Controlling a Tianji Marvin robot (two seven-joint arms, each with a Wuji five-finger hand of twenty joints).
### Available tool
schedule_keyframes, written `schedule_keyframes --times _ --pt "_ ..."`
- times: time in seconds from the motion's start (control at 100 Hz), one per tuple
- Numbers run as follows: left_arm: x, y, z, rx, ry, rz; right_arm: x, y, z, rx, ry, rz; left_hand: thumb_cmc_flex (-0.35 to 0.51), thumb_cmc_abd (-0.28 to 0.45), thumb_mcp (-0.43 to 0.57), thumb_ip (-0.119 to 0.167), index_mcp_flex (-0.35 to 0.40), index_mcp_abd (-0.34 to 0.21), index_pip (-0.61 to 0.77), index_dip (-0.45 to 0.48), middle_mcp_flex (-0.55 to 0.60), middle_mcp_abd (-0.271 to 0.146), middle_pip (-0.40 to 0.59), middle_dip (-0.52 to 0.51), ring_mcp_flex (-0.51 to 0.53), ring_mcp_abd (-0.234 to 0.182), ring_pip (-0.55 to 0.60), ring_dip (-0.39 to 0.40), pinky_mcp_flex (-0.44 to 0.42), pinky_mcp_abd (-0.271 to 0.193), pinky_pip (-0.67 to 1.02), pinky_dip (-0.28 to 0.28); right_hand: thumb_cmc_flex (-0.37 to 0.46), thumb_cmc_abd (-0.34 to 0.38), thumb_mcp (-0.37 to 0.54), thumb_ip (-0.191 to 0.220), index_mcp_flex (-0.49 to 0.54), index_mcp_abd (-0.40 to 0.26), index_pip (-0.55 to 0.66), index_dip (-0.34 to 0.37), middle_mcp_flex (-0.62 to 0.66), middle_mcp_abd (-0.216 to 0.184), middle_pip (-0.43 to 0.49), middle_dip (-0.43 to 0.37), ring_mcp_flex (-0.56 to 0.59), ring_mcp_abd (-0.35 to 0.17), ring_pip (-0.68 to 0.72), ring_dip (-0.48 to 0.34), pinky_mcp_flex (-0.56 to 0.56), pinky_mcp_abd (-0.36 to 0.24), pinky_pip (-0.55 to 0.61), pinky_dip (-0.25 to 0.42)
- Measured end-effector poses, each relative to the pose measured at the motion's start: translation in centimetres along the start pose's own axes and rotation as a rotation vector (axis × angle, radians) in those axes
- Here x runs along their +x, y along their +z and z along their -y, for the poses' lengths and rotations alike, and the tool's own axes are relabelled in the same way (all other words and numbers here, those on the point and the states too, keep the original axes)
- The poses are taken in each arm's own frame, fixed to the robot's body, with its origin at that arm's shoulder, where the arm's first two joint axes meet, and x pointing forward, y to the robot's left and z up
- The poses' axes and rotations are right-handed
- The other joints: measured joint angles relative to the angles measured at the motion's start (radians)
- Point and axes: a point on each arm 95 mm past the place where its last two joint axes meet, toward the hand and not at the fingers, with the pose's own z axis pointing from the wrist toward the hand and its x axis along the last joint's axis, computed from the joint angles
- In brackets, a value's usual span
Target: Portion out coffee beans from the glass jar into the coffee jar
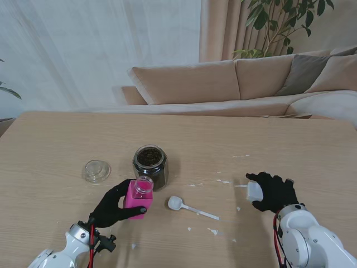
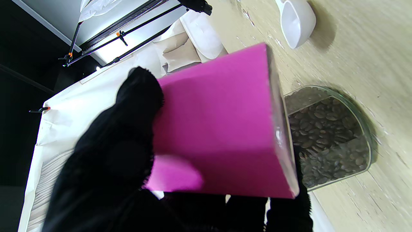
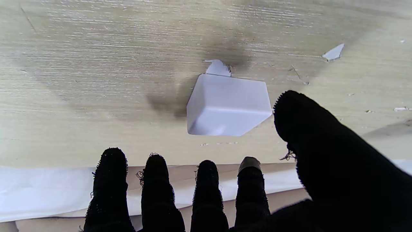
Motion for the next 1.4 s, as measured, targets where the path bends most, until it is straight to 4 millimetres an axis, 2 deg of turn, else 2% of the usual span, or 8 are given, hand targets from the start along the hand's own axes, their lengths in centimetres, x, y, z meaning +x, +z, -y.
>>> schedule_keyframes --times 0.06,0.15,0.36,0.48,0.68,0.84,1.14,1.4 --pt "0.0 0.0 0.0 0.001 0.0 0.001 -0.1 0.3 0.3 0.006 -0.007 -0.009 0.0 0.0 0.0 0.0 0.0 0.0 0.0 0.0 0.0 0.0 0.0 0.0 0.0 0.0 0.0 0.0 0.0 0.0 0.0 0.0 -0.022 -0.001 -0.005 -0.036 0.0 0.0 -0.021 0.064 0.0 0.019 -0.007 0.018 0.0 0.0 0.002 0.0 0.004 -0.001 0.0 0.0" --pt "0.0 0.0 0.0 0.0 0.002 0.003 -0.2 0.9 0.8 0.008 -0.016 -0.01 0.0 0.0 0.0 0.0 0.0 0.0 0.0 0.0 0.0 0.0 0.0 0.0 0.0 0.0 0.0 0.0 0.0 0.0 0.0 0.0 -0.036 -0.003 -0.005 -0.036 0.0 0.004 -0.03 0.102 0.0 0.037 0.01 0.048 0.0 0.0 0.015 0.0 0.017 -0.002 0.003 0.008" --pt "0.0 0.0 -0.1 0.0 0.005 0.006 -0.3 1.9 1.7 -0.004 -0.038 -0.002 0.0 0.0 0.0 0.0 0.0 0.0 0.0 0.0 0.0 0.0 0.0 0.0 0.0 0.0 0.0 0.0 0.0 0.0 0.0 0.0 -0.059 -0.011 0.001 -0.035 0.004 0.167 -0.033 0.126 0.0 0.059 0.135 0.104 0.042 -0.001 0.089 0.034 0.056 -0.005 0.069 0.043" --pt "0.0 0.0 0.0 0.002 0.005 0.006 -0.3 2.3 2.0 -0.02 -0.041 0.004 0.0 0.0 0.0 0.0 0.0 0.0 0.0 0.0 0.0 0.0 0.0 0.0 0.0 0.0 0.0 0.0 0.0 0.0 0.0 0.0 -0.059 -0.011 0.022 -0.035 0.042 0.212 -0.033 0.138 0.0 0.06 0.238 0.143 0.067 -0.001 0.151 0.07 0.077 -0.011 0.126 0.057" --pt "0.0 0.0 0.0 0.003 0.006 0.006 -0.3 2.8 2.3 -0.039 -0.049 0.011 0.0 0.0 0.0 0.0 0.0 0.0 0.0 0.0 0.0 0.0 0.0 0.0 0.0 0.0 0.0 0.0 0.001 0.0 0.0 0.0 -0.059 -0.055 0.085 -0.037 0.168 0.216 0.103 0.204 0.082 0.061 0.361 0.222 0.131 -0.016 0.249 0.115 0.126 -0.019 0.221 0.086" --pt "0.0 0.0 0.0 0.003 0.006 0.006 -0.4 2.9 2.2 -0.065 -0.05 0.013 0.0 0.0 0.0 0.0 0.0 0.0 0.0 0.0 0.0 0.0 0.0 0.0 0.0 0.0 0.0 0.0 0.001 0.0 0.0 0.0 -0.028 -0.079 0.131 -0.051 0.267 0.201 0.236 0.261 0.203 0.057 0.38 0.263 0.19 -0.019 0.305 0.131 0.155 -0.019 0.268 0.093" --pt "0.0 0.0 0.0 0.003 0.006 0.005 -0.3 2.3 1.3 -0.1 -0.032 0.0 0.0 0.0 0.0 0.0 0.0 0.0 0.0 0.0 0.0 0.0 0.0 0.0 0.0 0.0 0.0 0.0 0.001 0.0 0.0 0.0 -0.006 -0.103 0.131 -0.072 0.312 0.203 0.251 0.261 0.269 0.061 0.377 0.271 0.258 -0.03 0.332 0.131 0.179 -0.019 0.291 0.102" --pt "0.0 0.0 0.0 -0.003 0.002 0.005 1.2 0.2 -1.7 -0.178 0.054 -0.061 0.0 0.0 0.0 0.0 0.0 0.0 0.0 0.0 0.0 0.0 0.0 0.0 0.0 0.0 0.0 0.0 0.001 0.0 0.0 0.0 -0.006 -0.106 0.117 -0.083 0.326 0.208 0.258 0.26 0.297 0.073 0.374 0.271 0.285 -0.037 0.337 0.133 0.188 -0.018 0.314 0.104"
